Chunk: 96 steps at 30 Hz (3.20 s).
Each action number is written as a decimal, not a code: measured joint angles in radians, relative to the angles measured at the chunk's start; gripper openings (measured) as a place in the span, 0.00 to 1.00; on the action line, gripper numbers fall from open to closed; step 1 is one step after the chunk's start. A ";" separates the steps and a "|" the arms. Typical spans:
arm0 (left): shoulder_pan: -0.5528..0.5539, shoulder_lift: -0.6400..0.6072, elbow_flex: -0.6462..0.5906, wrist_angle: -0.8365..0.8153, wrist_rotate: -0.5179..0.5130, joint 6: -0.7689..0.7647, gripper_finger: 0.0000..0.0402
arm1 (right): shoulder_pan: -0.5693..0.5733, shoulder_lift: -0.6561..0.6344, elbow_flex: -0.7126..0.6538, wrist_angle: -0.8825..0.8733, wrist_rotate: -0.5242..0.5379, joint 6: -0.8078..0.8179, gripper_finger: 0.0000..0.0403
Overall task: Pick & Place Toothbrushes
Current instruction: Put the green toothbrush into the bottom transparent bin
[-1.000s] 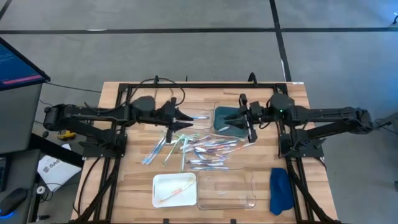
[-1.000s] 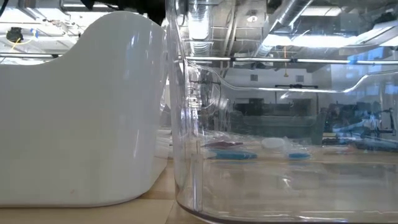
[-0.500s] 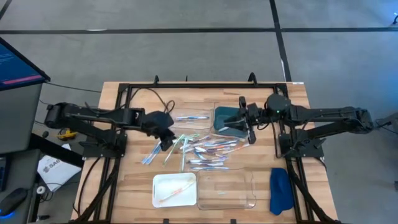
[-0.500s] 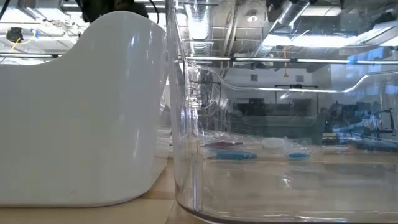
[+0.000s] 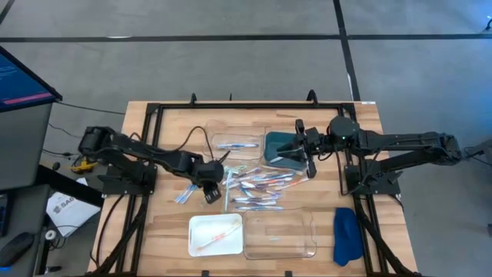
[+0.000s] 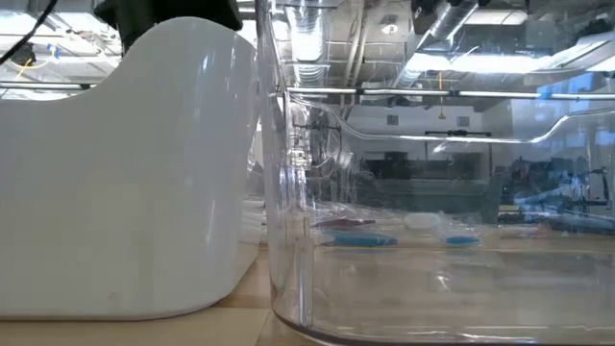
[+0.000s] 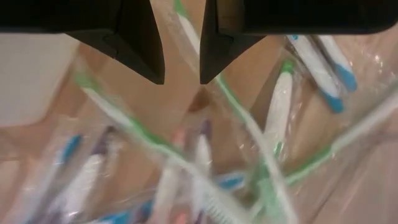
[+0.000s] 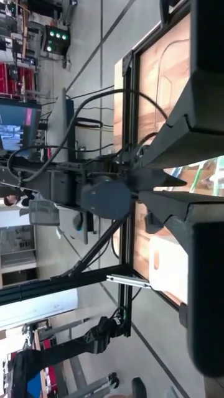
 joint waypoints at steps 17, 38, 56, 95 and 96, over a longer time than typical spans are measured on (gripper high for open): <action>0.001 0.077 0.000 0.006 -0.093 -0.156 0.24 | 0.000 0.000 0.000 -0.001 0.000 0.000 0.16; 0.002 0.077 -0.033 0.008 -0.118 -0.164 0.24 | 0.000 0.000 0.000 -0.001 0.000 0.000 0.16; 0.002 0.077 -0.064 0.031 -0.103 -0.187 0.24 | 0.000 0.000 0.000 -0.001 0.000 0.000 0.16; 0.019 0.074 -0.109 0.067 -0.039 -0.208 0.03 | 0.000 0.000 0.000 -0.002 0.000 0.000 0.16; 0.017 0.074 -0.104 0.067 -0.038 -0.208 0.03 | 0.000 0.000 0.000 -0.002 0.000 0.000 0.16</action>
